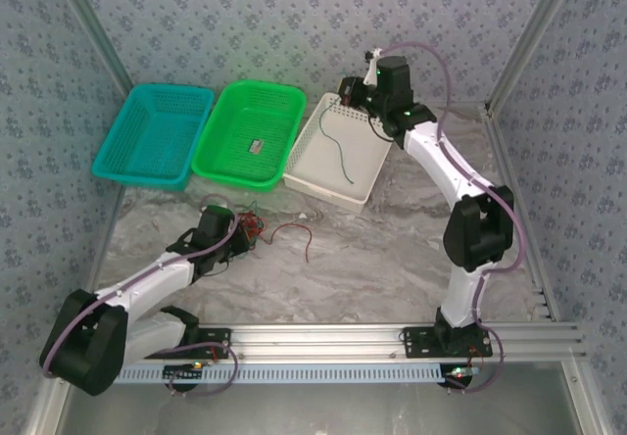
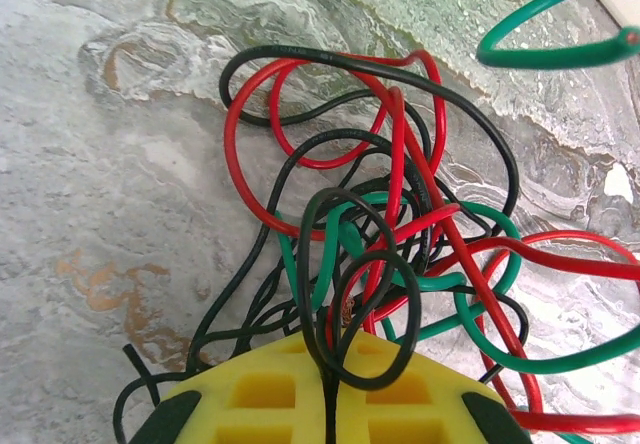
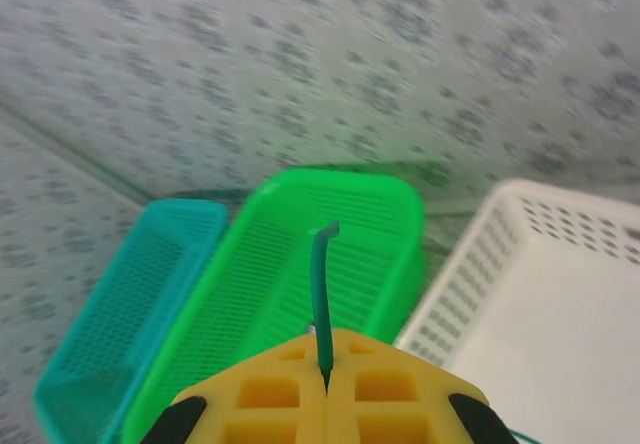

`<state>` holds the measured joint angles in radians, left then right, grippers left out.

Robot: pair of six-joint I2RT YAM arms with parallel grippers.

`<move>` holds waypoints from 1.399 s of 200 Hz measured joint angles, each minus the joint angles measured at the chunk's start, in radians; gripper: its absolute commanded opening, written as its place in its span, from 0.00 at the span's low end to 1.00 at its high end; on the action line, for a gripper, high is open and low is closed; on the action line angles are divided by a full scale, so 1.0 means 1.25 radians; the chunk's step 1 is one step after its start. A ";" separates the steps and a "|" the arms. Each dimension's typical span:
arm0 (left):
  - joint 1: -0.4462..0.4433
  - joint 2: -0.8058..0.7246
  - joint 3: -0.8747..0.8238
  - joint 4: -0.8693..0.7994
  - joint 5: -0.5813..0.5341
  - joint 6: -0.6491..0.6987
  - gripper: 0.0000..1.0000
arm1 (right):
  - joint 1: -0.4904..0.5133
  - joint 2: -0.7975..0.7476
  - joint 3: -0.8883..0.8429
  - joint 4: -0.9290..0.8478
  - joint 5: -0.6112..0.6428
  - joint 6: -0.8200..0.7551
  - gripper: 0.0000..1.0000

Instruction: Untangle the cables

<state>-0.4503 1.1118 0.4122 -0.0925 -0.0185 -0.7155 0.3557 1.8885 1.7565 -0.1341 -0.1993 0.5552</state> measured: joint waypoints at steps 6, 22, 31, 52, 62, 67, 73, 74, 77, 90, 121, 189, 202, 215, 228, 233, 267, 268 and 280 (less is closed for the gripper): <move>-0.002 0.006 0.004 0.002 0.000 0.000 0.00 | 0.000 0.011 -0.001 -0.007 0.017 0.006 0.00; -0.004 0.019 0.015 0.007 0.005 0.001 0.00 | 0.000 0.047 -0.003 -0.024 0.062 0.021 0.00; -0.005 0.023 0.021 0.010 0.007 0.002 0.00 | 0.000 0.068 -0.003 -0.035 0.081 0.026 0.00; -0.014 0.032 0.034 0.018 0.019 0.014 0.00 | 0.000 0.125 0.002 -0.074 0.116 0.032 0.04; -0.020 0.037 0.038 0.020 0.025 0.020 0.00 | 0.000 0.157 0.017 -0.103 0.127 0.032 0.06; -0.024 0.039 0.040 0.021 0.027 0.023 0.00 | 0.000 0.175 0.030 -0.116 0.130 0.032 0.09; -0.030 0.044 0.042 0.024 0.030 0.028 0.00 | 0.000 0.198 0.048 -0.134 0.133 0.032 0.16; -0.030 0.044 0.042 0.024 0.030 0.028 0.00 | 0.000 0.201 0.050 -0.136 0.134 0.032 0.18; -0.034 0.046 0.044 0.024 0.032 0.029 0.00 | 0.000 0.214 0.061 -0.146 0.134 0.033 0.23; -0.046 0.055 0.048 0.027 0.038 0.034 0.01 | 0.000 0.246 0.089 -0.173 0.140 0.039 0.51; -0.065 0.074 0.064 0.031 0.048 0.041 0.01 | 0.002 0.254 0.096 -0.208 0.156 0.036 0.99; -0.066 0.077 0.101 0.036 0.100 0.062 0.01 | 0.032 0.137 0.034 -0.205 0.172 -0.013 1.00; -0.066 0.077 0.108 0.036 0.110 0.065 0.02 | 0.039 0.092 0.005 -0.201 0.171 -0.029 1.00; -0.066 0.077 0.116 0.034 0.120 0.070 0.01 | 0.045 0.044 -0.033 -0.190 0.167 -0.046 1.00; -0.066 0.077 0.130 0.028 0.131 0.076 0.02 | 0.050 0.000 -0.072 -0.186 0.162 -0.060 1.00; -0.066 0.077 0.138 0.026 0.133 0.079 0.01 | 0.051 -0.017 -0.086 -0.186 0.162 -0.064 1.00; -0.066 0.077 0.193 -0.004 0.165 0.110 0.02 | 0.051 -0.116 -0.212 -0.167 0.060 -0.146 0.99; -0.066 0.077 0.195 -0.005 0.166 0.111 0.02 | 0.051 -0.118 -0.215 -0.167 0.057 -0.147 0.99; -0.066 0.077 0.220 -0.023 0.181 0.125 0.02 | 0.055 -0.148 -0.261 -0.164 -0.006 -0.190 0.99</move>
<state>-0.5323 1.2079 0.6868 -0.1207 0.2081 -0.5587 0.4240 1.7035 1.4303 -0.3393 -0.2073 0.3176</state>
